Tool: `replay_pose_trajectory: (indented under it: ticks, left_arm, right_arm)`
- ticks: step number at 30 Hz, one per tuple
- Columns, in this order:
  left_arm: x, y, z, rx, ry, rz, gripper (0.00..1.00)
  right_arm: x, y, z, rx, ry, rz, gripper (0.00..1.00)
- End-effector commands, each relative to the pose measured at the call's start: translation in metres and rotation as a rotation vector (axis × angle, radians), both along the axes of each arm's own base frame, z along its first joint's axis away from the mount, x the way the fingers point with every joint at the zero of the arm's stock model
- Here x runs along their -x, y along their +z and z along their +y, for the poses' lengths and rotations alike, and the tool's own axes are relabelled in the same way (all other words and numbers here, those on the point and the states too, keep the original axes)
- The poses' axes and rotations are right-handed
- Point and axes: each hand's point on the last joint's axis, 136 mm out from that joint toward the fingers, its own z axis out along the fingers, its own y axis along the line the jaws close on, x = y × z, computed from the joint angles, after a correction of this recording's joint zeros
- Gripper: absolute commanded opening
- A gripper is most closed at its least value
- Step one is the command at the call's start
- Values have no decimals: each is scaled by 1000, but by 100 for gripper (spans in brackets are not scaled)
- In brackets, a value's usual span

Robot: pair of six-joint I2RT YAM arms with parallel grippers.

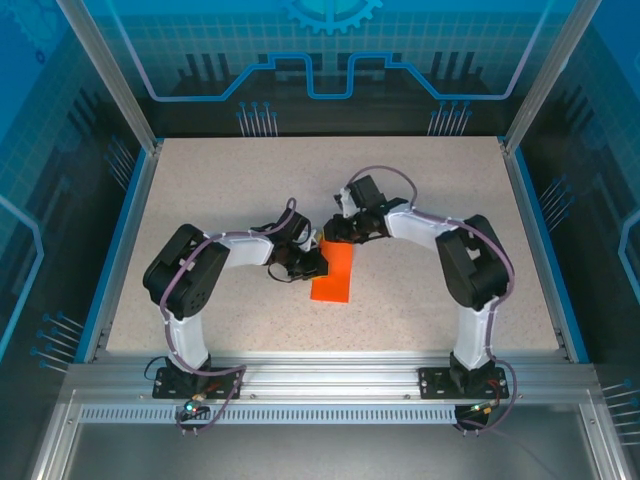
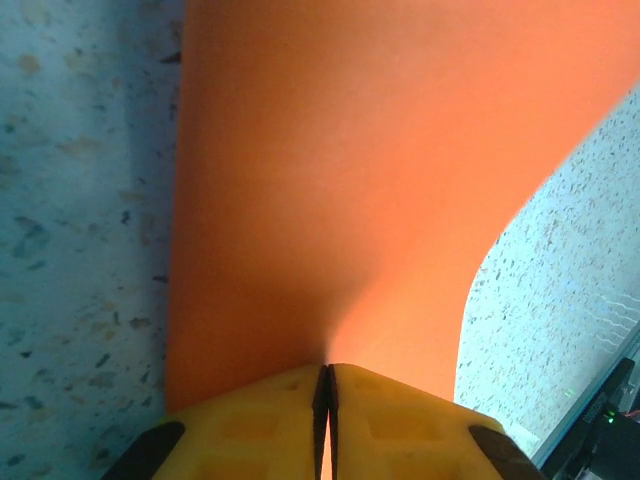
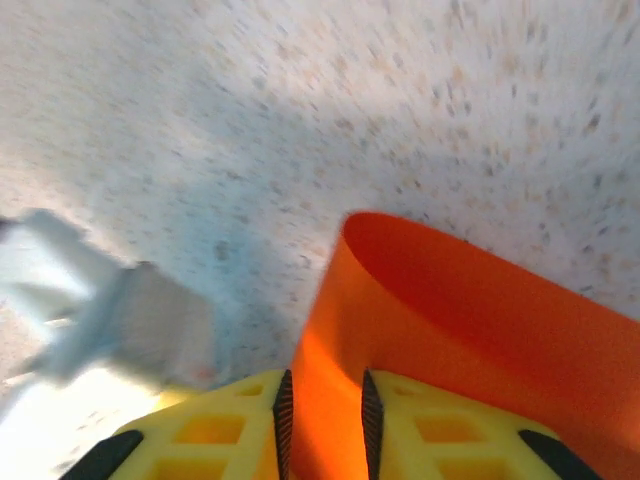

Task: Fold a paper plane with a square sheet of paper (fold left side to right side)
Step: Hold the square sheet of paper at the center of the table.

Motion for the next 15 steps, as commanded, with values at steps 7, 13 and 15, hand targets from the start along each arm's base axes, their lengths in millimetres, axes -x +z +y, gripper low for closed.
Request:
replay_pose_trajectory:
  ticks: [7,13,15]
  left_arm:
    - [20,-14,2,-42,11,91,13]
    - [19,-13,-1,-38,15,105,13]
    - [20,-13,-1,-40,14,105,13]
  right_arm:
    - [66,21,-24,-37,43,31,18]
    - [103,-7,-7,-121,95,177,8]
    - [108,-18,-7,-87,95,213,8]
